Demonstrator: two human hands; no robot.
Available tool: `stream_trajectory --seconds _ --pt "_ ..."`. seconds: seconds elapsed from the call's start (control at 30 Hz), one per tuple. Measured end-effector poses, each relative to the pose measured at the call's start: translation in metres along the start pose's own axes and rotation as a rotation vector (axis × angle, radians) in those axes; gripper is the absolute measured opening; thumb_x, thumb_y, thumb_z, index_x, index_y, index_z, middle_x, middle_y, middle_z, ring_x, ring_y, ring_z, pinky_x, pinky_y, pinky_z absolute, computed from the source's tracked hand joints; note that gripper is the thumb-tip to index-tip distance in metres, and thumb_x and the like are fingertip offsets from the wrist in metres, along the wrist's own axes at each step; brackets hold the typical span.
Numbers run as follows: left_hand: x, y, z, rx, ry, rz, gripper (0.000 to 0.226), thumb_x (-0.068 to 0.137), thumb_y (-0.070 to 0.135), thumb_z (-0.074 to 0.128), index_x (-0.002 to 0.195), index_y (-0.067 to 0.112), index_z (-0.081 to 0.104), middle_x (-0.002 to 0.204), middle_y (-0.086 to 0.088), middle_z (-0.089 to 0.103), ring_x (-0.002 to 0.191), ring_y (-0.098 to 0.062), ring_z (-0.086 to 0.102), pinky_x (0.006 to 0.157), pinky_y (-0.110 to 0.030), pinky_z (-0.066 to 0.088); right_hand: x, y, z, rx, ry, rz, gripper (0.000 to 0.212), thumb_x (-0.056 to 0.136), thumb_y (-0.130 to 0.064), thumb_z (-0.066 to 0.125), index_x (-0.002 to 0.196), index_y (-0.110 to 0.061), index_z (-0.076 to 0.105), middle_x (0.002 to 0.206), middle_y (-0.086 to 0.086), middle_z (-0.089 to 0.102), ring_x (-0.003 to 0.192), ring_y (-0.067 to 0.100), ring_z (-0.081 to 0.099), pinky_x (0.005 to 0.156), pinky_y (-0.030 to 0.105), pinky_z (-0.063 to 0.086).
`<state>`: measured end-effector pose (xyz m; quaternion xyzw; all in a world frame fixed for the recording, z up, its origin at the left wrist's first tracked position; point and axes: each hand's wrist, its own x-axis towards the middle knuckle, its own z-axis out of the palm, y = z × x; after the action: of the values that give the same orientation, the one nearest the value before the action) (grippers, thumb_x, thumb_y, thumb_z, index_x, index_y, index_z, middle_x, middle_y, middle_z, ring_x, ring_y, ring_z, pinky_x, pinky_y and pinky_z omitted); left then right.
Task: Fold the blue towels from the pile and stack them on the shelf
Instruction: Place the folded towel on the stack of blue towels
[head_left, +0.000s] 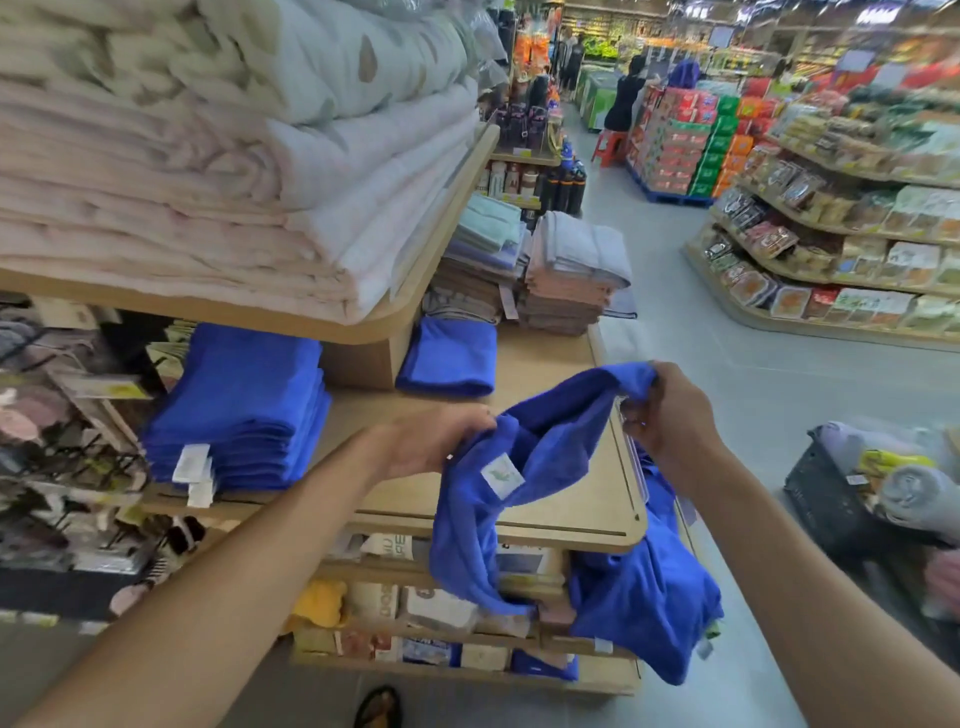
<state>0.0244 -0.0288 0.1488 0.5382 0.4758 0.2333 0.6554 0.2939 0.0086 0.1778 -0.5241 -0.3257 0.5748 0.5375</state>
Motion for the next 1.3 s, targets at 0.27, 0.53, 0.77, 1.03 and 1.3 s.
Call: stream_trajectory --seconds 0.27,0.53,0.77,1.03,1.3 --pt "0.040 -0.005 -0.008 -0.087 0.084 0.182 0.030 0.095 0.012 0.069 0.124 0.008 0.065 0.124 -0.012 0.071 0.118 -0.026 0.067 0.102 -0.039 0.054 0.011 0.020 0.036 -0.396 -0.404 -0.050 0.025 0.093 -0.038 0.069 0.117 -0.042 0.064 0.116 -0.011 0.072 0.099 0.011 0.071 0.078 0.032 0.058" --pt "0.055 -0.026 -0.037 -0.302 0.092 0.180 0.024 0.080 0.023 0.078 0.101 0.013 0.076 0.109 -0.015 0.073 0.103 -0.025 0.069 0.086 -0.032 0.057 0.027 0.059 0.018 -0.831 -0.402 0.087 0.016 0.090 -0.020 0.077 0.101 -0.011 0.074 0.078 0.003 0.070 0.074 0.016 0.062 0.069 0.033 0.048" --pt "0.065 -0.026 -0.084 0.235 0.353 0.322 0.036 0.083 -0.002 0.069 0.115 0.009 0.057 0.106 -0.021 0.064 0.095 -0.020 0.058 0.087 -0.041 0.048 0.101 -0.030 -0.003 -1.187 -0.097 -0.339 0.023 0.078 0.004 0.057 0.068 -0.015 0.066 0.041 -0.010 0.056 0.046 0.009 0.056 0.049 0.020 0.048" --pt "0.136 -0.021 -0.099 0.617 0.728 0.218 0.037 0.089 0.017 0.062 0.125 0.020 0.053 0.121 -0.007 0.063 0.111 -0.030 0.060 0.093 -0.044 0.049 0.172 -0.027 0.033 -1.265 0.046 -0.346 0.067 0.084 -0.003 0.061 0.148 -0.018 0.048 0.134 0.020 0.062 0.120 0.038 0.061 0.098 0.039 0.047" --pt "0.051 -0.100 -0.050 0.554 0.817 0.337 0.033 0.082 0.010 0.054 0.107 0.030 0.064 0.106 0.012 0.065 0.096 -0.010 0.063 0.083 -0.023 0.048 0.060 0.110 0.025 -1.439 -0.201 -0.536 0.054 0.086 -0.013 0.062 0.140 -0.019 0.056 0.127 0.008 0.060 0.114 0.033 0.058 0.090 0.044 0.049"
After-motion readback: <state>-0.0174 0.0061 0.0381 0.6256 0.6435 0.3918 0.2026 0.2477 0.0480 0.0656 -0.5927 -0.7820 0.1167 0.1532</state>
